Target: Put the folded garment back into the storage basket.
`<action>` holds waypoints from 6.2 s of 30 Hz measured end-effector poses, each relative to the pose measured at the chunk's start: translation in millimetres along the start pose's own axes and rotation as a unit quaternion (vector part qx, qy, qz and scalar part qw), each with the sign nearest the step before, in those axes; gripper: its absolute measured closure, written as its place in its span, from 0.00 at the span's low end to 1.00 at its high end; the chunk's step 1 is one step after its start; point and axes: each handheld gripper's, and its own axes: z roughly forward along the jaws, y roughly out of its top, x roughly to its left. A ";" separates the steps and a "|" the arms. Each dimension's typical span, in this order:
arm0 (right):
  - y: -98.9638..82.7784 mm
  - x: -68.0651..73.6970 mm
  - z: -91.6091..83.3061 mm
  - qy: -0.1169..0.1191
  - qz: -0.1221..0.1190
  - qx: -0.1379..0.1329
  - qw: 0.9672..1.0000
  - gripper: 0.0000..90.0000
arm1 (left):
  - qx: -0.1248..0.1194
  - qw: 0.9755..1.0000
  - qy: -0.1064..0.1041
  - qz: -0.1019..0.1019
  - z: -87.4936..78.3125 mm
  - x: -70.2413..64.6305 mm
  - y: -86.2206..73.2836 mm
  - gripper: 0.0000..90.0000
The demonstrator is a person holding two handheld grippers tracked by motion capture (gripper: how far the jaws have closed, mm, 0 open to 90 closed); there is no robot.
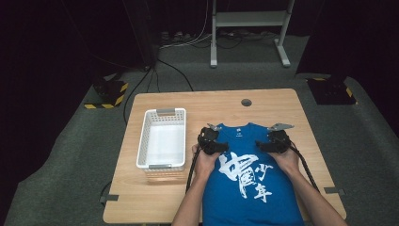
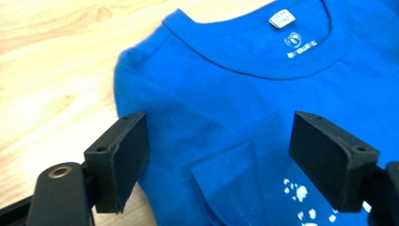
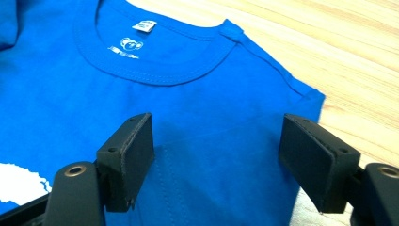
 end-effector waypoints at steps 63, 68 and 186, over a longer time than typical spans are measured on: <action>10.4 6.3 8.5 -0.007 -0.047 -0.010 0.999 0.92 | -0.030 0.999 -0.017 0.026 1.5 -1.6 -2.7 0.91; 14.1 1.9 -1.5 0.005 -0.042 -0.015 0.999 0.92 | -0.036 0.999 -0.031 0.006 -4.4 0.2 0.0 0.92; 9.6 13.0 -11.4 0.026 0.014 -0.039 0.999 0.54 | -0.024 0.999 -0.008 -0.038 -15.3 -0.2 -7.6 0.33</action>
